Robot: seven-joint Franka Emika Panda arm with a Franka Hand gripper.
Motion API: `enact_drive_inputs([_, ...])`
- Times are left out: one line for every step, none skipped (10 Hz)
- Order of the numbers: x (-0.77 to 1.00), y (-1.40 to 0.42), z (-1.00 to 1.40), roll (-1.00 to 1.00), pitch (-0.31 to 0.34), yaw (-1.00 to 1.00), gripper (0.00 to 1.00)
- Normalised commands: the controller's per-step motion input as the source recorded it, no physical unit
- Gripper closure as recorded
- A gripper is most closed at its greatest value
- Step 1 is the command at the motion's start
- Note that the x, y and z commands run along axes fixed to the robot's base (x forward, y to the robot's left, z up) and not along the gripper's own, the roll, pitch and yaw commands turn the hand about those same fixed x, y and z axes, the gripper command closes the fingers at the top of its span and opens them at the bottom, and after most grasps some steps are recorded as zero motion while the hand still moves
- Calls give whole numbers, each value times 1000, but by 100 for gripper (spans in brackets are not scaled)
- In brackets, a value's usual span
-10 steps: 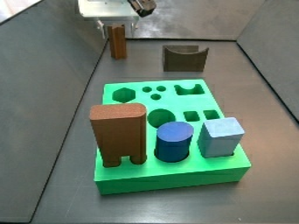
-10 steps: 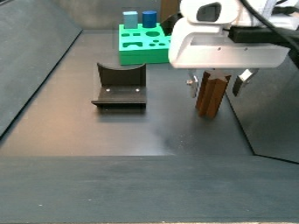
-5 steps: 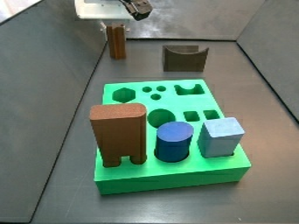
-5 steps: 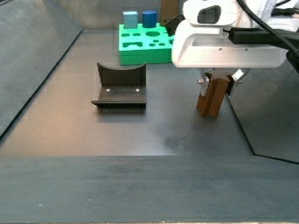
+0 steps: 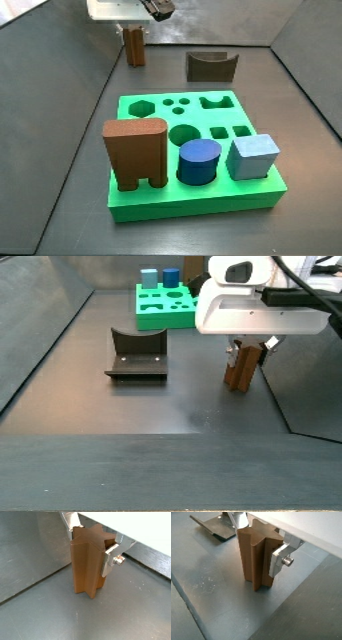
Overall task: Pick up the star object. Move up. Move to above the board. Insert the star object.
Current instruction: Pick up the star object, then move up.
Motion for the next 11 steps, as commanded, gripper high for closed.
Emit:
enact_drive_inputs([0,0,0,0,0,0,100])
enact_drive_inputs([0,0,0,0,0,0,100])
enact_drive_inputs([0,0,0,0,0,0,100])
enact_drive_inputs([0,0,0,0,0,0,100])
enact_drive_inputs([0,0,833,0,0,0,100])
enact_drive_inputs([-110,5,759,-10,63,48,100])
enact_drive_inputs([-110,7,682,4,69,40,100])
enact_drive_inputs([-76,11,584,27,68,25,100])
enact_drive_inputs([-52,9,425,58,70,7,100])
enact_drive_inputs([-45,9,301,82,68,-1,100])
enact_drive_inputs([-39,8,179,102,66,-2,100])
